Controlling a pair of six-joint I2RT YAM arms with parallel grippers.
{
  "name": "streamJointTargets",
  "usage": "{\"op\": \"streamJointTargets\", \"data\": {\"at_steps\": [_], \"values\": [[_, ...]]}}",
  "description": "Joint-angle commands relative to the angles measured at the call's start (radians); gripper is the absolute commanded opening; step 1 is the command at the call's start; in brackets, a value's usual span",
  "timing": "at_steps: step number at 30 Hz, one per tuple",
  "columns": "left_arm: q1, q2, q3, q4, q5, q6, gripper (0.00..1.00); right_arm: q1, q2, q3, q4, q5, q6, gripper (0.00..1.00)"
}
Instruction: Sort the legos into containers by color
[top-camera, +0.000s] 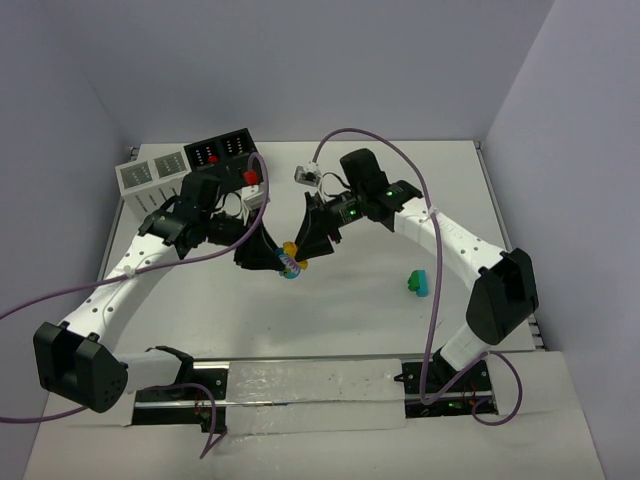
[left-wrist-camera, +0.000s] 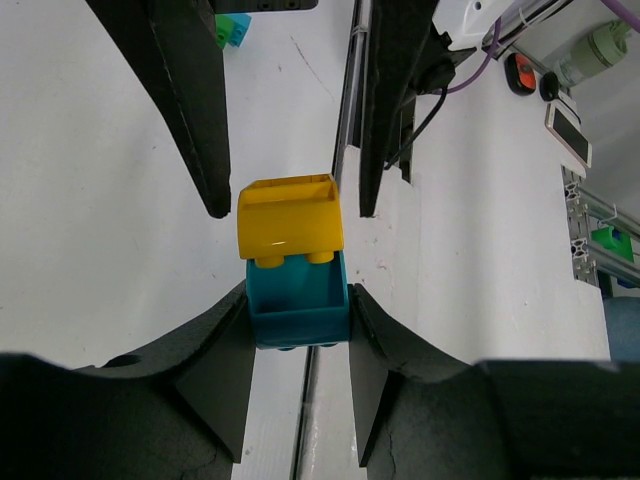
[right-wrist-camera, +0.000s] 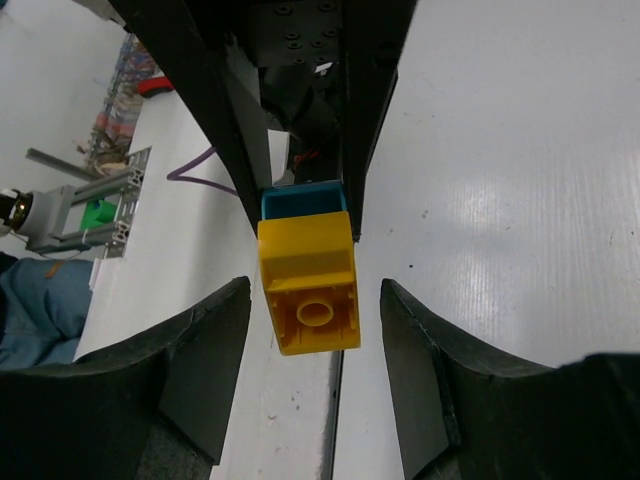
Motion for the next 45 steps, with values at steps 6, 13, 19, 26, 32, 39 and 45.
{"op": "streamJointTargets", "data": {"at_steps": [6, 13, 19, 26, 32, 39, 45], "values": [[-0.006, 0.000, 0.034, 0.028, 0.024, 0.002, 0.00, 0.020, 0.015, 0.064, -0.039, -0.023, -0.046, 0.42], [-0.001, -0.033, 0.000, 0.027, -0.021, 0.006, 0.00, 0.003, 0.014, 0.075, -0.045, -0.004, -0.040, 0.01], [0.083, -0.082, -0.072, -0.128, -0.069, 0.159, 0.00, -0.137, 0.004, 0.120, -0.004, -0.011, 0.034, 0.00], [0.341, -0.069, -0.057, -0.248, -0.187, 0.316, 0.00, -0.265, -0.013, 0.134, 0.066, 0.112, 0.085, 0.00], [0.602, 0.069, 0.149, -0.054, -0.453, 0.116, 0.00, -0.276, -0.045, 0.082, 0.122, 0.241, 0.097, 0.00], [0.674, 0.307, 0.474, -0.011, -0.717, 0.064, 0.00, -0.272, -0.026, 0.093, 0.101, 0.281, 0.094, 0.00], [0.735, 0.513, 0.705, -0.047, -0.836, 0.043, 0.06, -0.254, -0.023, 0.099, 0.091, 0.295, 0.082, 0.00]]}}
